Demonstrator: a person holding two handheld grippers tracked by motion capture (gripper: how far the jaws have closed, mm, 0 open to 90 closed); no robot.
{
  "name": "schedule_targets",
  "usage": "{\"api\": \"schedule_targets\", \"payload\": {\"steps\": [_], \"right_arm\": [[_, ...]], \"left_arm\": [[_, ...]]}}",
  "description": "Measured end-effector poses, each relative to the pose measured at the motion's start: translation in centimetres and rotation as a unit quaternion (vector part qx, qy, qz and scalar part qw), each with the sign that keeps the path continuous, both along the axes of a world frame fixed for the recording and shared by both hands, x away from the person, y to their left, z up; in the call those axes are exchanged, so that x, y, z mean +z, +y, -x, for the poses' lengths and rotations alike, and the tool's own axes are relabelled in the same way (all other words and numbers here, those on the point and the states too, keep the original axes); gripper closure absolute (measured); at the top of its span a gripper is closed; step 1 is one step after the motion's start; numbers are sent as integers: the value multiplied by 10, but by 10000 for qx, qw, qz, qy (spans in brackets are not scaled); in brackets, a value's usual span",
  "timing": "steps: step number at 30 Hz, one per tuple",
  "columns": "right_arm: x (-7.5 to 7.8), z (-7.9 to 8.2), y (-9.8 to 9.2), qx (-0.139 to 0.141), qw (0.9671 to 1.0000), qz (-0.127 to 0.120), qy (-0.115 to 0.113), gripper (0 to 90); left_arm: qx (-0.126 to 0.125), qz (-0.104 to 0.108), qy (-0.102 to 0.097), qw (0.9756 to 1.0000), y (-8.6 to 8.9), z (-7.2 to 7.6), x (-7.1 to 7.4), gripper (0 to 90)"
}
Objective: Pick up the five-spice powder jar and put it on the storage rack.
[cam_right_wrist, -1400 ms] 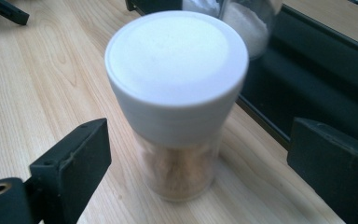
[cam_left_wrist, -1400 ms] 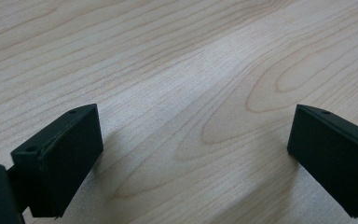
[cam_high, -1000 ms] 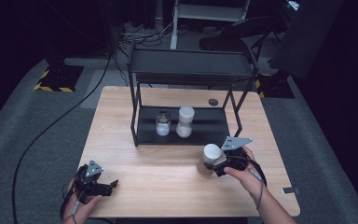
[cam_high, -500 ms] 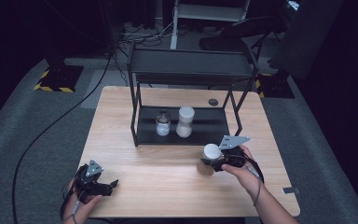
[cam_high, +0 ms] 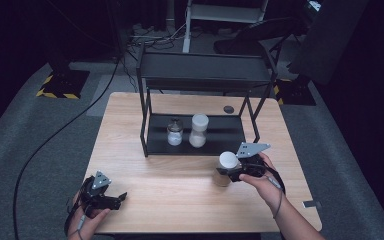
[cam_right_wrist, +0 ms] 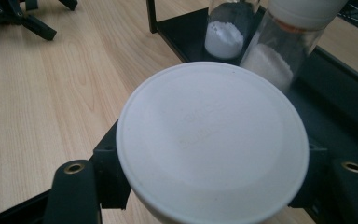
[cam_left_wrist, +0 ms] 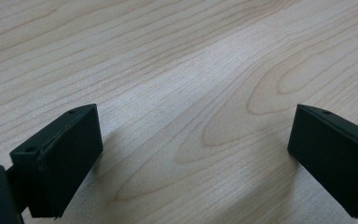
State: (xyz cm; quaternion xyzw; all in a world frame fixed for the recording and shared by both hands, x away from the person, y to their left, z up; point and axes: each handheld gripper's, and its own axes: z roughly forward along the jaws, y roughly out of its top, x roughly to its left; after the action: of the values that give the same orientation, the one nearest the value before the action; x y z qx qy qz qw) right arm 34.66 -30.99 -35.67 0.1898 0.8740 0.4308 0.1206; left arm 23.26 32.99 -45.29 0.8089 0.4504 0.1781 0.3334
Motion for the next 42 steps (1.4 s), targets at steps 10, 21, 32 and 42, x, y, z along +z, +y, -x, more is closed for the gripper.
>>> {"api": "schedule_targets", "payload": {"steps": [10,21,32,42], "right_arm": [[24,-6,-2,36,9999,-19,-95,336],[49,-17,-2,74,9998,5,-188,336],[63,-36,-1,55,9997,-20,-232,336],[71,-59,3,-25,9997,-26,-246,336]], "left_arm": [[23,1,9,10000,-1,0,0,24],[54,6,2,10000,-2,0,0,24],[93,15,-4,10000,-2,0,0,25],[101,10,-2,9999,-3,0,0,25]]}}
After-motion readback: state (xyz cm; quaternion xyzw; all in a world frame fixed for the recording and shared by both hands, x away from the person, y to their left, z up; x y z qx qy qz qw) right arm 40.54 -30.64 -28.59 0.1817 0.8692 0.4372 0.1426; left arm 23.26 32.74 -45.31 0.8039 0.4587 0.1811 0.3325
